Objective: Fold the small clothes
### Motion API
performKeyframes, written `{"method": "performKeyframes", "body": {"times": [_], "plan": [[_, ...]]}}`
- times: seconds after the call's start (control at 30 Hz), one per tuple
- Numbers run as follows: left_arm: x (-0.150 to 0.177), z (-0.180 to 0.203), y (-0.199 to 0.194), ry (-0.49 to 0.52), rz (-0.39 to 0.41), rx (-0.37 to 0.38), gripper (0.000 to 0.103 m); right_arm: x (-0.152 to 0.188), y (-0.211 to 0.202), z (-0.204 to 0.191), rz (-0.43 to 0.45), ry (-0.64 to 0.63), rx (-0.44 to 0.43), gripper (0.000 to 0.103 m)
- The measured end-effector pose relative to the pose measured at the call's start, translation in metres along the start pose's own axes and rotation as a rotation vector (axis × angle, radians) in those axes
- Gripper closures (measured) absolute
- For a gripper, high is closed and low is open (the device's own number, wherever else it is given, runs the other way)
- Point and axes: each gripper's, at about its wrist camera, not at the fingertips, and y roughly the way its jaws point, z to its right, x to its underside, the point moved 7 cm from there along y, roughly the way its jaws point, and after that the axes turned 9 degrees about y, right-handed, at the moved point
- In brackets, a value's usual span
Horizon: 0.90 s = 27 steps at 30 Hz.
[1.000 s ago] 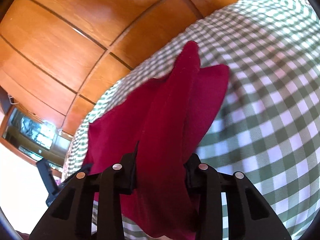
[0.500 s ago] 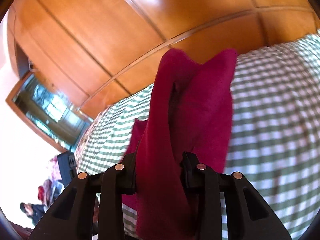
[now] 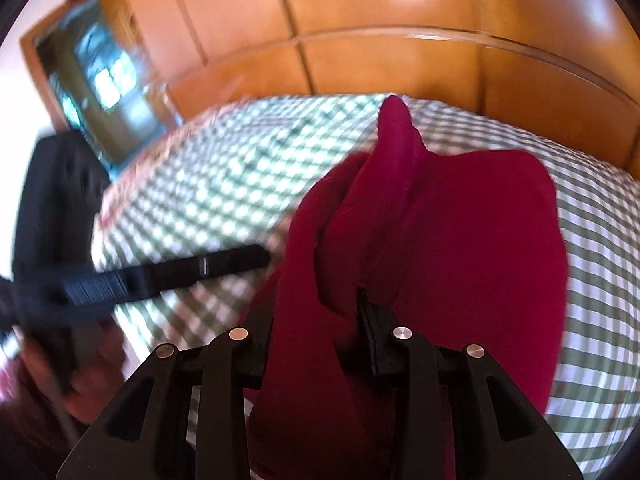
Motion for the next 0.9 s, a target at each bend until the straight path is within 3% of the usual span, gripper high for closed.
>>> {"method": "performKeyframes", "body": {"times": [0.07,0.2,0.33,0.47,0.63,0.73,0.77,0.8,0.9], "plan": [[-0.002,0.0,-0.001,-0.018,-0.001,0.027,0.05,0.006,-0.003,0.0,0.012,-0.006,-0.033,0.059],[-0.005,0.005,0.002,-0.058,-0.025,0.088,0.041,0.01,-0.03,-0.004,0.032,0.029,-0.235,0.032],[-0.009,0.012,0.002,-0.081,-0.04,0.146,0.039,0.027,-0.067,0.007,0.013,0.04,-0.356,0.031],[-0.009,0.02,0.011,-0.074,-0.078,0.164,0.037,0.044,-0.088,0.037,0.03,0.062,-0.287,0.031],[-0.001,0.039,0.029,-0.012,-0.158,0.116,0.038,0.048,-0.104,0.081,0.077,0.124,-0.158,0.031],[0.0,0.046,0.037,0.048,-0.173,0.024,0.059,0.049,-0.099,0.084,0.081,0.129,-0.141,0.031],[0.001,0.046,0.039,0.068,-0.177,-0.009,0.078,0.05,-0.097,0.081,0.079,0.118,-0.137,0.032],[0.0,0.045,0.041,0.076,-0.178,-0.033,0.084,0.052,-0.092,0.075,0.073,0.098,-0.134,0.032],[-0.007,0.043,0.029,0.099,-0.138,-0.062,0.087,0.055,-0.08,0.055,0.064,0.04,-0.131,0.032]]}}
